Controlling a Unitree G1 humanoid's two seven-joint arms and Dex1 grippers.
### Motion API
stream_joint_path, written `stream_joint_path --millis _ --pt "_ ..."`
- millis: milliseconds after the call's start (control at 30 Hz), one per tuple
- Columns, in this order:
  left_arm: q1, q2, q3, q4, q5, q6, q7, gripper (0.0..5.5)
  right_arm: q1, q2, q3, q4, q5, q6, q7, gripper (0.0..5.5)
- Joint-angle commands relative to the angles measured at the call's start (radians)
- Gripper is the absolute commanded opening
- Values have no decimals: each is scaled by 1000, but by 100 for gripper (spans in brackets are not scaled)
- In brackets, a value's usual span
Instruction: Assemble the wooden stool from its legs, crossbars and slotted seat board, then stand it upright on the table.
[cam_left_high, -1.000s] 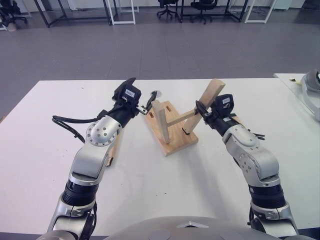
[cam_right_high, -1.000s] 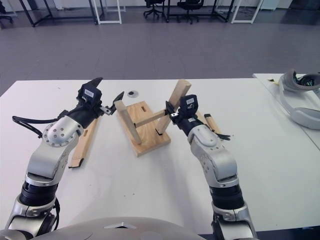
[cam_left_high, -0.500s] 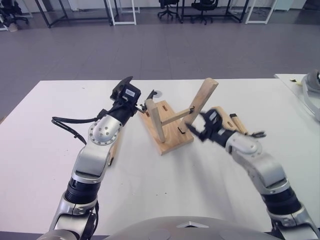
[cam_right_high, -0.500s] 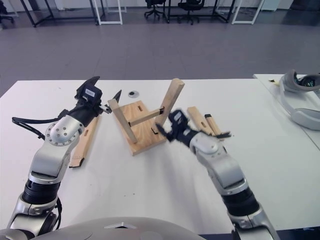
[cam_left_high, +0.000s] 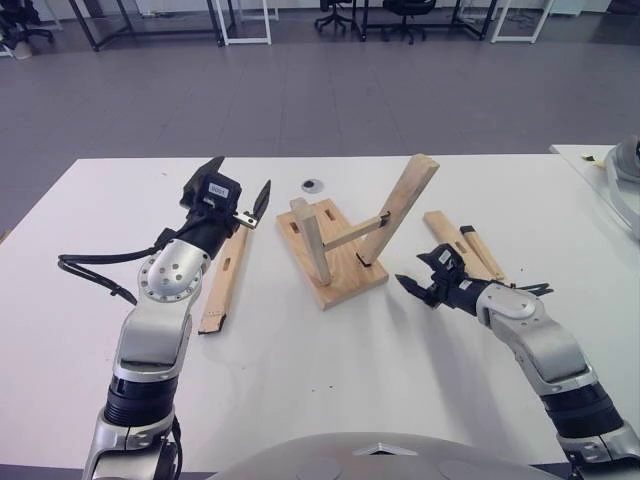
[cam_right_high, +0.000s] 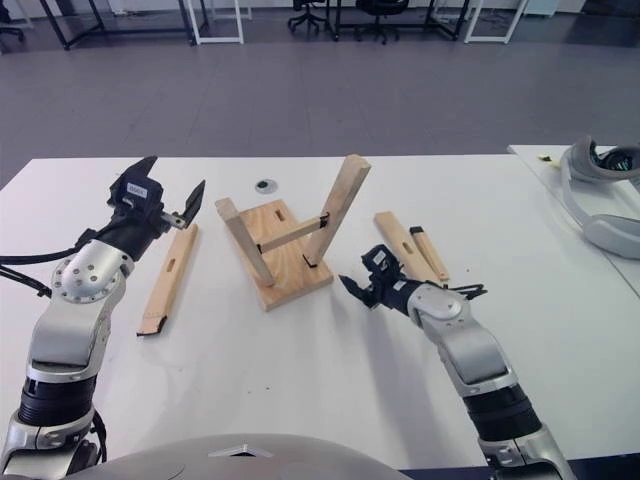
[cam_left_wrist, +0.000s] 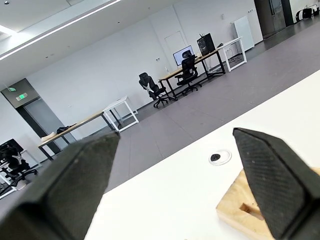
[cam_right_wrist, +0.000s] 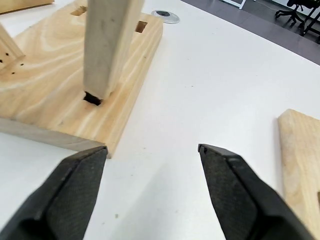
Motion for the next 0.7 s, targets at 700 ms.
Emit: stream_joint_path --millis 700 --pt "-167 -110 -113 -198 -34 271 60 417 -223 306 -157 -89 362 167 -182 340"
